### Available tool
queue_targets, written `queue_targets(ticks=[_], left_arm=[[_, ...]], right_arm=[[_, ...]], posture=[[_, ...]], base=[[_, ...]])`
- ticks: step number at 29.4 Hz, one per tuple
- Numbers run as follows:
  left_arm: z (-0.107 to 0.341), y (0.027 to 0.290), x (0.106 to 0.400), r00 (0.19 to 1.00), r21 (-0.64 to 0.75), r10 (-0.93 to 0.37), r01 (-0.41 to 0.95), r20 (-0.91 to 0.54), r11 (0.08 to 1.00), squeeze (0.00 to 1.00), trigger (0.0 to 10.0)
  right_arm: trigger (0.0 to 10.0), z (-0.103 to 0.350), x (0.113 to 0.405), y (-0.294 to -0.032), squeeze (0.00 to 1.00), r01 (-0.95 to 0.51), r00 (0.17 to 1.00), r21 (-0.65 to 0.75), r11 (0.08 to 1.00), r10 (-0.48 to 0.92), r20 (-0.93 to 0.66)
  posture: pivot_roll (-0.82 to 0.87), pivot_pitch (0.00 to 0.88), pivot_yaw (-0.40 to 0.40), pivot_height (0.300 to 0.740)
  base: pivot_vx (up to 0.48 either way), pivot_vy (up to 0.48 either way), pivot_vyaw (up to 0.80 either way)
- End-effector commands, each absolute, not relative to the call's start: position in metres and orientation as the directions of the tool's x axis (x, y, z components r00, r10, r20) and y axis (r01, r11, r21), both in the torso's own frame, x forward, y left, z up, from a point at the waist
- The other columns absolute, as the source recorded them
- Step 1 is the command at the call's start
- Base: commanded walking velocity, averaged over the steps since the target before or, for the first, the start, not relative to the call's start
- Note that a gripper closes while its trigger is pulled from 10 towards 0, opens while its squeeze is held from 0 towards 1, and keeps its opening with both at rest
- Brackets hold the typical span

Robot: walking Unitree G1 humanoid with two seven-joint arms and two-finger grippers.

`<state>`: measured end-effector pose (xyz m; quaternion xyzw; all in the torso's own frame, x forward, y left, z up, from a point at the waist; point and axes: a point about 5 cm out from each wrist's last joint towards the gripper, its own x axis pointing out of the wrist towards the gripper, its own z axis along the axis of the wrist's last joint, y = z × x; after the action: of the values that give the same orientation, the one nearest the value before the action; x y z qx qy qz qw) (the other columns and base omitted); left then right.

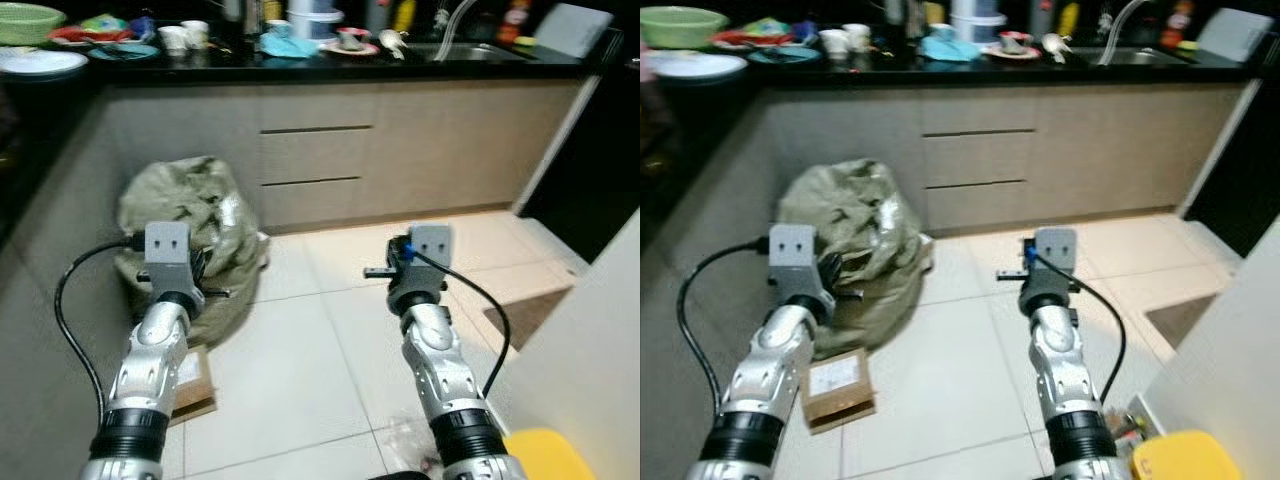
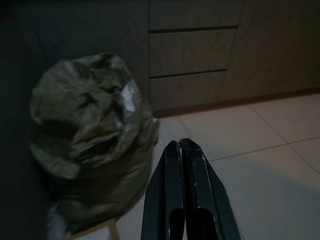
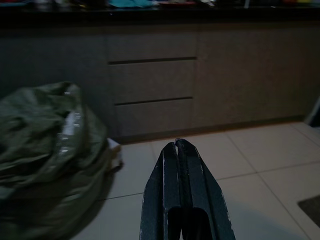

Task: Kitchen organization

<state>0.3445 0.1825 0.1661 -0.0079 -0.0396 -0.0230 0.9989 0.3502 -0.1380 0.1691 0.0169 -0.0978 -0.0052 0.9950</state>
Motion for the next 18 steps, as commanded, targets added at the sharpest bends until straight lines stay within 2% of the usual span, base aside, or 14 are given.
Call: queue_targets(ticks=[1,18], left_arm=[[0.1604,0.1811,0.3428,0.997,-0.013,-0.055,0.056,0.054,0.998,0.00,10.0],[0.1609,0.1804,0.3428,0.997,-0.013,-0.058,0.059,0.054,0.998,0.00,10.0]], right_arm=[[10.0,0.1662,0.3496,-0.1422,0.00,0.020,0.983,0.033,0.999,-0.025,0.179],[10.0,0.1663,0.3494,-0.1415,0.00,0.018,0.984,0.023,1.000,-0.022,0.179]], posture=[[-0.04,0.090,-0.008,0.740],[-0.04,0.092,-0.005,0.740]], base=[[0.375,0.000,0.00],[0.377,0.000,0.00]])
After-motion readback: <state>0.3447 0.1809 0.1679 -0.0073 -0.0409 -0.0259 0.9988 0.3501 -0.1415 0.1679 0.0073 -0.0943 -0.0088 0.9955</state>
